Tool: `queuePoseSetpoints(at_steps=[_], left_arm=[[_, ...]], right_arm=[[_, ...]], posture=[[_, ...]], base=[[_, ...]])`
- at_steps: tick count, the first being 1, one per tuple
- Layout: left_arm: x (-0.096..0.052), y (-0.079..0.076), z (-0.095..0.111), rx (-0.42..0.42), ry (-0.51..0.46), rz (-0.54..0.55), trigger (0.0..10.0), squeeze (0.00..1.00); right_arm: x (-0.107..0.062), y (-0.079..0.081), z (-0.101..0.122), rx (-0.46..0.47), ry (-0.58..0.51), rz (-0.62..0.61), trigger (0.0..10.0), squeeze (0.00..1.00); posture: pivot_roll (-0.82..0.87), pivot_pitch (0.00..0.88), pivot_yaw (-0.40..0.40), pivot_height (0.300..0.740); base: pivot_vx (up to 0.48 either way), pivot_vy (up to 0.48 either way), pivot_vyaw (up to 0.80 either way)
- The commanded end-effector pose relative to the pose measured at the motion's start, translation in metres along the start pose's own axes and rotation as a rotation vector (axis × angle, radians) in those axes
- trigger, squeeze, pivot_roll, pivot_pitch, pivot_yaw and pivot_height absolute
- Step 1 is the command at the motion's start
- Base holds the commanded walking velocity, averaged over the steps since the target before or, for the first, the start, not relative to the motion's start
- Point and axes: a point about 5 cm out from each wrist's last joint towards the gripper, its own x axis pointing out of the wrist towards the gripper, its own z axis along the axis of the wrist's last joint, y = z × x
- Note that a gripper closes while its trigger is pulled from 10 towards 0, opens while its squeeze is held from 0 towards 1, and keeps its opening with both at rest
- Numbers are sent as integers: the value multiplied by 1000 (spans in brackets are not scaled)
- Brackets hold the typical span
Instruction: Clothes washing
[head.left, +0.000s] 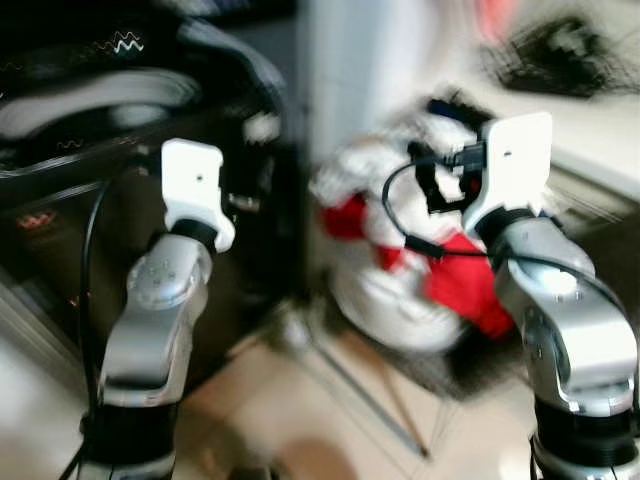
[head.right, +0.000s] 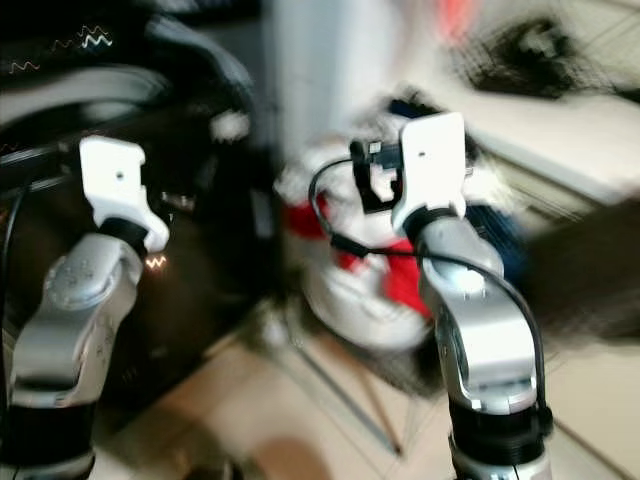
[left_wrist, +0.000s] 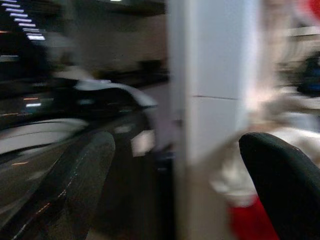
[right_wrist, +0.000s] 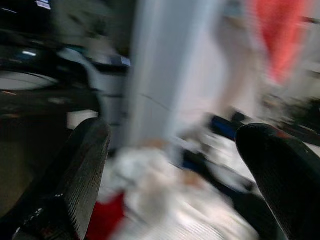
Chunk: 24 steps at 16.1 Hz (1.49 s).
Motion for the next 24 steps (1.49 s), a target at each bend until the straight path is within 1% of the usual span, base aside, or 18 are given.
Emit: queuePoseSetpoints(at_steps=[1,2,7,8,10,13,18,24], left_arm=[[0,-2,6,8,-16,-9,10000,0],[0,-4,5,-1,-11,-18,10000,0],[3,-8,4,-11,-5,-47,10000,0],[3,-8,4,-12,-6,-50,10000,0],[4,-8,4,-9,-6,-53,10000,0],[6,-9,5,-3,-10,-53,10000,0],[6,-7,4,0,-8,-49,10000,0],[5,-5,4,5,-6,-45,10000,0]], right_arm=[[1,-1,-3,-6,5,2,10000,0],[0,-5,-5,1,8,-33,10000,0],[-1,-11,-5,-7,6,-58,10000,0],[-3,-15,-5,19,9,-85,10000,0],[-4,-16,-5,14,4,-84,10000,0],[-6,-13,-4,-6,-2,-50,10000,0],[-8,-5,-6,12,-1,-4,10000,0],[-9,-4,-8,28,16,21,10000,0]], posture=[[54,0,-23,740],[54,0,-23,740],[35,0,-7,740],[28,0,0,740],[22,0,7,740],[15,0,12,740],[19,0,11,740],[26,0,13,740]], base=[[349,0,531],[349,0,0],[349,0,0],[349,0,0],[349,0,0],[350,0,0],[349,0,0],[351,0,0]])
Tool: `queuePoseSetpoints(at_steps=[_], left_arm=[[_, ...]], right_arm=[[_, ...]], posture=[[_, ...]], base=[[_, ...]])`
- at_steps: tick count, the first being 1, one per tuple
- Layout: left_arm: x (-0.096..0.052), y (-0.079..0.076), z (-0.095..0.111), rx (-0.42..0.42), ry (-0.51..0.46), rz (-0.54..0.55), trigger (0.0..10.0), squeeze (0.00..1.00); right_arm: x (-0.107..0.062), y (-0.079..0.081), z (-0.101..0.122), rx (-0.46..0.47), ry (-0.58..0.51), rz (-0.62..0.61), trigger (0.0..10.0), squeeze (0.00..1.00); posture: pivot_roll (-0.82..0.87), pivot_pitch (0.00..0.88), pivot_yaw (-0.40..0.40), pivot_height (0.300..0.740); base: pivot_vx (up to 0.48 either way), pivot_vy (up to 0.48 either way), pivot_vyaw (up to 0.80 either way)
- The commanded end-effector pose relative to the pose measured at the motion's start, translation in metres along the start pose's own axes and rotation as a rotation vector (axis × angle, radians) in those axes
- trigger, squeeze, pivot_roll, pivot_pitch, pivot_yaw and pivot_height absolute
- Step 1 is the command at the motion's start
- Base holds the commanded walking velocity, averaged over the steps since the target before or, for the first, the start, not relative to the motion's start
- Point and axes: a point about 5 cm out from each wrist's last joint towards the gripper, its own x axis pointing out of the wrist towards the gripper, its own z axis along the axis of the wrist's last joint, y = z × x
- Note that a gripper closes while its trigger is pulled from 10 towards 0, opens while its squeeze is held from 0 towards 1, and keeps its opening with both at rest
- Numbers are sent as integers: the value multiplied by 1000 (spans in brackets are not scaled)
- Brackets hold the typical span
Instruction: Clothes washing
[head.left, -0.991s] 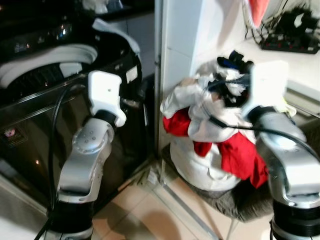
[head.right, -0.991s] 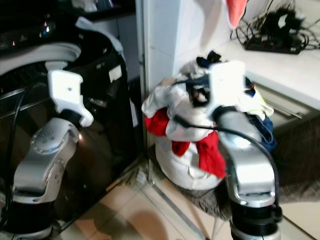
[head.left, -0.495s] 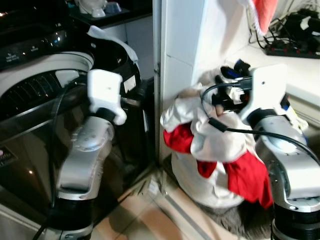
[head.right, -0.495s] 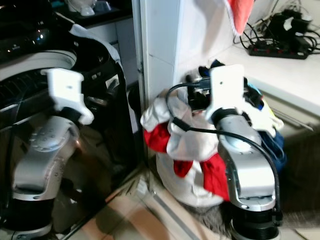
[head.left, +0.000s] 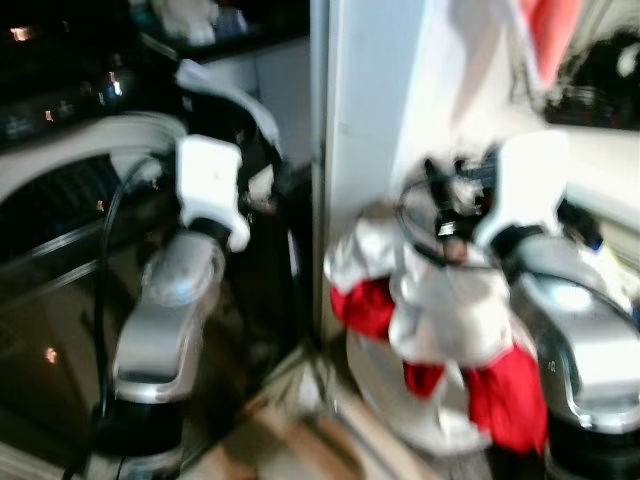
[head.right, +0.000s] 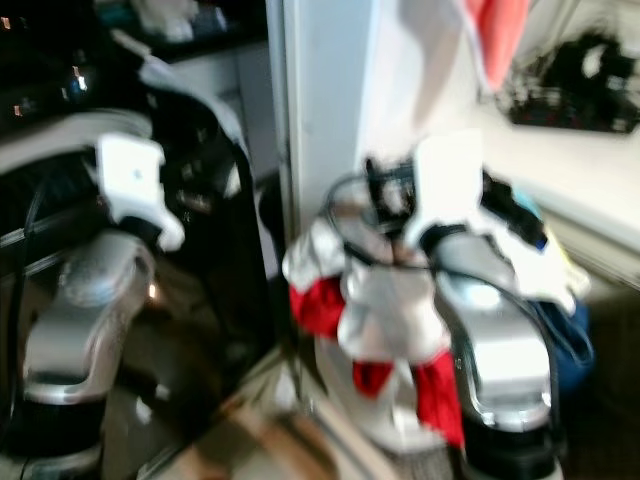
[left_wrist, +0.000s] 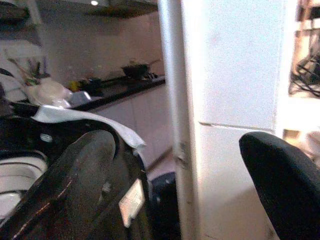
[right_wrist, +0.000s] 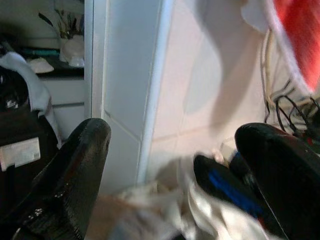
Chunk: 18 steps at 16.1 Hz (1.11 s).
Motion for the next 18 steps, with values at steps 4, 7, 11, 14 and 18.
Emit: queuePoseSetpoints(at_steps=[4,7,11,14,18], left_arm=[[0,6,0,3,12,2,10000,0],[-2,-6,-4,35,30,-119,10000,0],[-6,-11,-3,50,22,-190,10000,0],[-4,-15,-8,19,38,-165,10000,0],[-5,-16,-8,13,42,-166,10000,0]], right_arm=[[-1,8,1,37,22,33,10000,0],[-5,-5,7,-55,38,44,10000,0],[-7,-23,20,-116,25,61,10000,800],[-10,-18,10,-113,74,89,10000,0],[-13,-6,1,-51,105,104,10000,0]], posture=[[17,0,30,740],[8,0,36,740],[1,0,38,740],[0,0,34,740],[0,0,32,740]], base=[[246,0,0],[0,0,0],[0,0,0],[0,0,0],[0,367,0]])
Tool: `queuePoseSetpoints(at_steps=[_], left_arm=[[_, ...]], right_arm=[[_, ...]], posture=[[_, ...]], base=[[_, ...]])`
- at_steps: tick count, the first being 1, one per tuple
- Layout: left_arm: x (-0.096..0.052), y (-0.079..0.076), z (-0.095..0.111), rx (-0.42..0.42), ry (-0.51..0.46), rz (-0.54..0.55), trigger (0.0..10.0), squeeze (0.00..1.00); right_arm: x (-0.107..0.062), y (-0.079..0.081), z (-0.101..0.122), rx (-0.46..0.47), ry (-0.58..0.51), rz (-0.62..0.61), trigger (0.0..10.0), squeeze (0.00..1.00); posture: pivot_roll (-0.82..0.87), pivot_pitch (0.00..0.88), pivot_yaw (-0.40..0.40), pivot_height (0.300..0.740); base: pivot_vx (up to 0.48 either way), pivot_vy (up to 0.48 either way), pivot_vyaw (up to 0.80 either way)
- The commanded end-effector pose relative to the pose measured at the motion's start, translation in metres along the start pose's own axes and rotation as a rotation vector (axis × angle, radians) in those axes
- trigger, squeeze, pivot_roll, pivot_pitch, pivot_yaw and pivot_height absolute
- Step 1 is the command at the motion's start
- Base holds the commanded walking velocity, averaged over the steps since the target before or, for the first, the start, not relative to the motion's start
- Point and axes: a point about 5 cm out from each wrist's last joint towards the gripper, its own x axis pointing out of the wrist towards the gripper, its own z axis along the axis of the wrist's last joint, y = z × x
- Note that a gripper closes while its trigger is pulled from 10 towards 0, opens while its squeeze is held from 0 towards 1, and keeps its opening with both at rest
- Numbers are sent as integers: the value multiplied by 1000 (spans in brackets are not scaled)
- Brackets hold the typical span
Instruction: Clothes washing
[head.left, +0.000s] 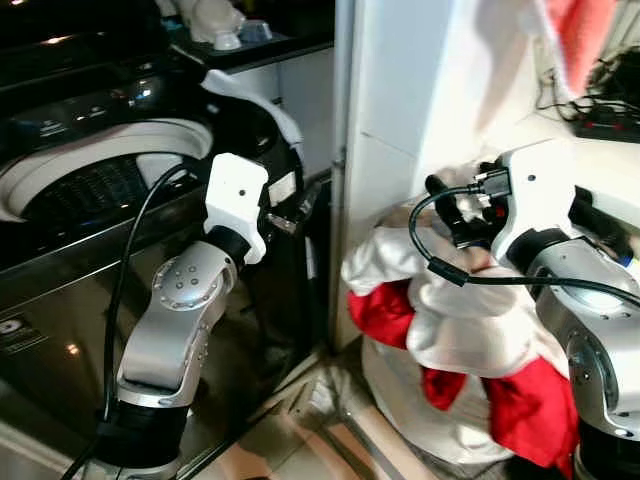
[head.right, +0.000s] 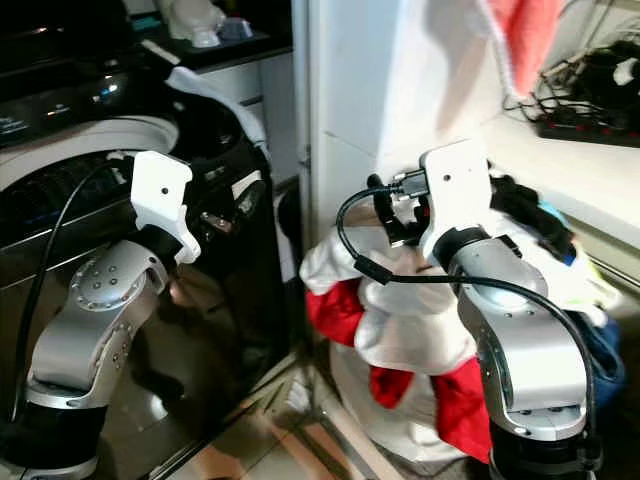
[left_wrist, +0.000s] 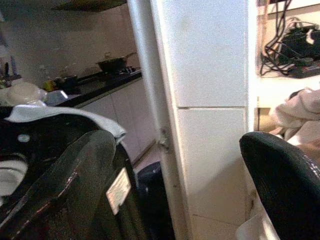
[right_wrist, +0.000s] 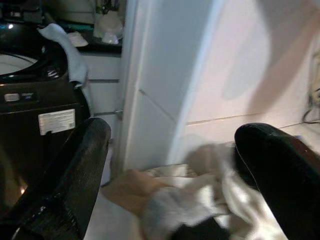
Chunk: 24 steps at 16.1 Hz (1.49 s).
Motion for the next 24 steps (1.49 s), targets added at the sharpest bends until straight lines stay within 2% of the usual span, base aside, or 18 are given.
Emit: queuePoseSetpoints(at_steps=[1,5,7,8,12,18,19,20,21,22,23,24], left_arm=[[-1,4,-1,6,10,20,10000,0],[1,4,-1,6,10,18,10000,0],[1,4,0,86,13,37,10000,0],[2,4,-1,84,16,43,10000,0],[4,12,-1,-8,24,106,10000,0],[3,13,-3,2,26,125,10000,0],[3,12,-3,-9,23,108,10000,0],[3,11,-2,-20,17,82,10000,0],[2,10,-2,-33,14,62,10000,0],[2,10,-1,-32,8,58,10000,0],[3,11,-1,-30,7,51,10000,0],[2,9,-1,-29,9,13,10000,0]], right_arm=[[-2,6,1,41,-4,9,10000,0],[-4,7,0,62,-3,4,10000,0],[-4,5,1,64,-6,-12,10000,0],[-4,5,1,64,-4,-13,10000,0],[-3,5,3,40,3,5,10000,0],[-1,5,3,8,23,39,10000,0],[-2,2,3,-25,40,61,10000,0],[-4,-9,3,-60,51,75,10000,0],[-5,-19,4,-84,58,71,10000,529],[-6,-27,5,-93,65,64,10000,1000],[-10,-38,7,-100,80,78,10000,1000],[-20,-51,10,-120,113,170,10000,1000]], posture=[[0,0,32,740],[-10,0,40,740],[-14,0,43,740],[-14,0,43,740],[-10,0,37,740],[-1,0,25,740],[0,0,23,740],[1,0,21,740],[1,0,21,740],[-2,0,22,740],[-2,0,22,740],[0,0,23,740]], base=[[0,431,0],[0,430,-752],[0,-240,0],[0,-480,0],[0,-120,0],[0,0,0],[0,0,0],[0,0,0],[0,0,0],[0,0,0],[0,0,0],[0,0,0]])
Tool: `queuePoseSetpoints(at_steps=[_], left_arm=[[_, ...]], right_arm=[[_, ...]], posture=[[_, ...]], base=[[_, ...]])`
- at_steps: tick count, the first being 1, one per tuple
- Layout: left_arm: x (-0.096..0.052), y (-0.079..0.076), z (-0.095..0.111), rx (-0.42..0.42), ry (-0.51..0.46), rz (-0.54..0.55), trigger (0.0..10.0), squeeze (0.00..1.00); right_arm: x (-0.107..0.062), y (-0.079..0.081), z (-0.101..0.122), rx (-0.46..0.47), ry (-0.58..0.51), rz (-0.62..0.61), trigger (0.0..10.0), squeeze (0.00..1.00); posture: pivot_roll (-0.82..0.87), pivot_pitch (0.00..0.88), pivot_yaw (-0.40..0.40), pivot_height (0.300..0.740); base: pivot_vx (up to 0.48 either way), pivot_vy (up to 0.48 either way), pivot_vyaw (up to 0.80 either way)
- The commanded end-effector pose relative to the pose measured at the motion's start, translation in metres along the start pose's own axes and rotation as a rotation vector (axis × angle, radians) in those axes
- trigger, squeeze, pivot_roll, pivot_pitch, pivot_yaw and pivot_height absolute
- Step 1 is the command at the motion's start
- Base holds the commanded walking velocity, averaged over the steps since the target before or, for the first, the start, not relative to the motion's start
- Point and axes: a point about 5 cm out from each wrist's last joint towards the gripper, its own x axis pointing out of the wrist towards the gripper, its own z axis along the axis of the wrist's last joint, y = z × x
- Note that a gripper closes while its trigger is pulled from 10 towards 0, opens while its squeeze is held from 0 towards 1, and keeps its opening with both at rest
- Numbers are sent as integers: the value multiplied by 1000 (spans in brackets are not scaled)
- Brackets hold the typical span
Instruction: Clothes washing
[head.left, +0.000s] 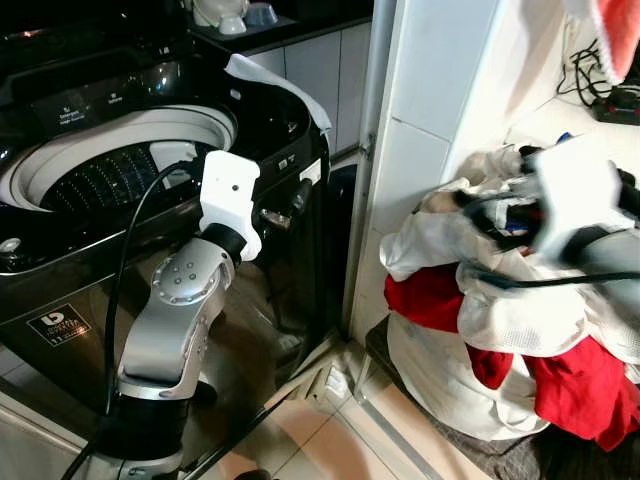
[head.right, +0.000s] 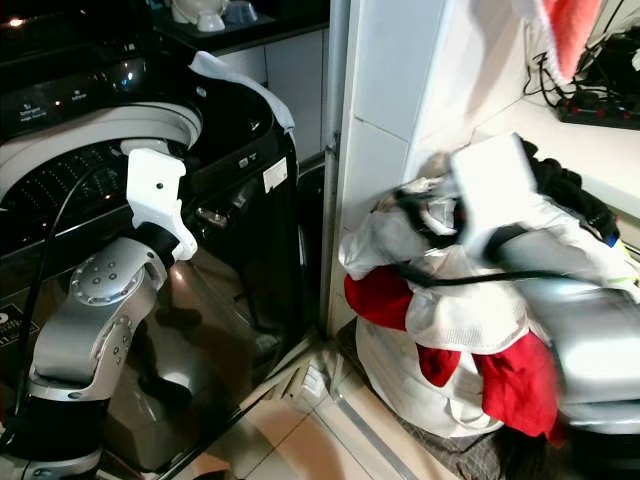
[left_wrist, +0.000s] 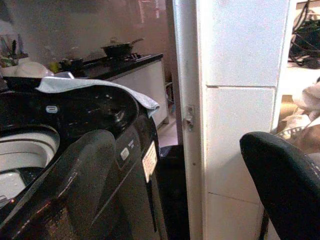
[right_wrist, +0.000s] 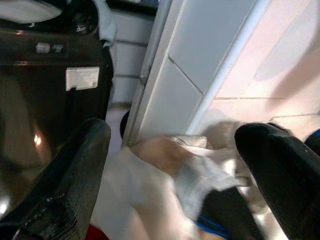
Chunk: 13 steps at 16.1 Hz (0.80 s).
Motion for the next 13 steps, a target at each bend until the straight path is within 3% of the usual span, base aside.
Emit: queuePoseSetpoints(at_steps=[1,3,5,6,7,9,11,13], left_arm=[[-1,-3,3,-2,-10,-47,10000,0],[-6,-9,4,-31,-23,-160,10000,0],[-5,-9,6,-21,-20,-187,10000,0],[-2,-8,8,-12,-36,-161,10000,0],[1,-6,8,16,-38,-121,10000,0],[2,-4,7,23,-41,-84,10000,0],[1,-5,3,1,-26,-70,10000,0],[1,0,2,-4,-23,-31,10000,0]], right_arm=[[-9,-6,1,-15,12,77,10000,1000],[-32,-35,-1,-46,66,124,10000,1000],[-36,-43,-1,-104,86,106,10000,1000],[-28,-48,2,-123,47,-5,10000,1000],[-19,-48,3,-54,7,-79,10000,0],[-12,-41,5,9,-56,-107,10000,0],[-3,-20,8,117,-134,-116,10000,0],[5,12,9,189,-166,-56,10000,0]], posture=[[-1,0,24,740],[-7,0,29,740],[-11,0,30,740],[-12,0,31,740],[-7,0,30,740],[-6,0,32,740],[-6,0,33,740],[-10,0,37,740]], base=[[0,0,0],[0,0,0],[0,0,0],[0,0,0],[0,0,0],[0,0,0],[133,0,0],[300,0,-709]])
